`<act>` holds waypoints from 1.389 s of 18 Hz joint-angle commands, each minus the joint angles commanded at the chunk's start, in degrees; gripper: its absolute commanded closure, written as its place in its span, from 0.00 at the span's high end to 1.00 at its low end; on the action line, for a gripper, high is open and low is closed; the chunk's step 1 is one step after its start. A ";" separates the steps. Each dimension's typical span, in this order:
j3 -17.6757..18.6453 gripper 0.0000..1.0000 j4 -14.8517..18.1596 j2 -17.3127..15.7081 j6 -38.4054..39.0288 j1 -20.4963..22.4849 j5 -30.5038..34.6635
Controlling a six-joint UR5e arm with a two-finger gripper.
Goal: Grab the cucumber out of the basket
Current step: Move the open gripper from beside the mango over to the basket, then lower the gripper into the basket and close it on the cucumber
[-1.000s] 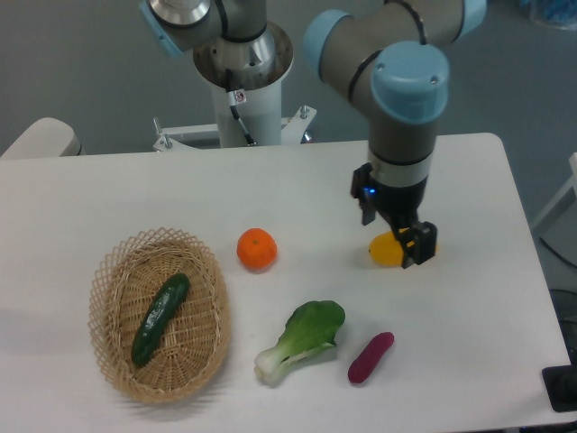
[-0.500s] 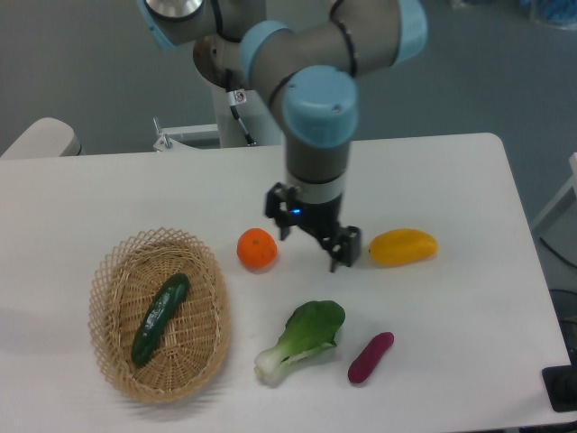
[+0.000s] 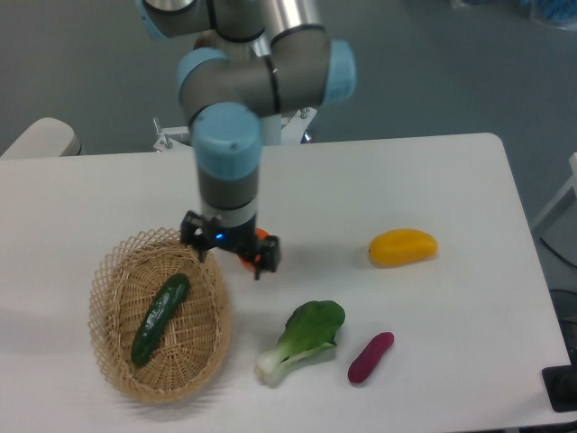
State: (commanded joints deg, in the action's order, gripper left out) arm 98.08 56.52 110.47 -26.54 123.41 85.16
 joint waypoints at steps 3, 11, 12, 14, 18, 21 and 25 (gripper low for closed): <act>0.88 1.00 -0.89 0.88 -0.09 -1.67 0.00; 1.94 1.00 -3.70 4.75 -0.17 -4.58 0.09; 1.94 1.00 -3.79 4.84 -0.35 -4.75 0.09; 1.85 1.00 -3.96 5.19 -0.44 -4.84 0.09; 1.59 1.00 -4.75 6.07 -0.35 -5.02 0.18; 0.97 1.00 -4.84 6.95 -0.53 -5.02 0.18; 0.18 1.00 -4.93 8.00 -0.53 -5.02 0.35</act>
State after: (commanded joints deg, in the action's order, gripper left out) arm 98.26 51.59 118.48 -27.07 118.39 85.52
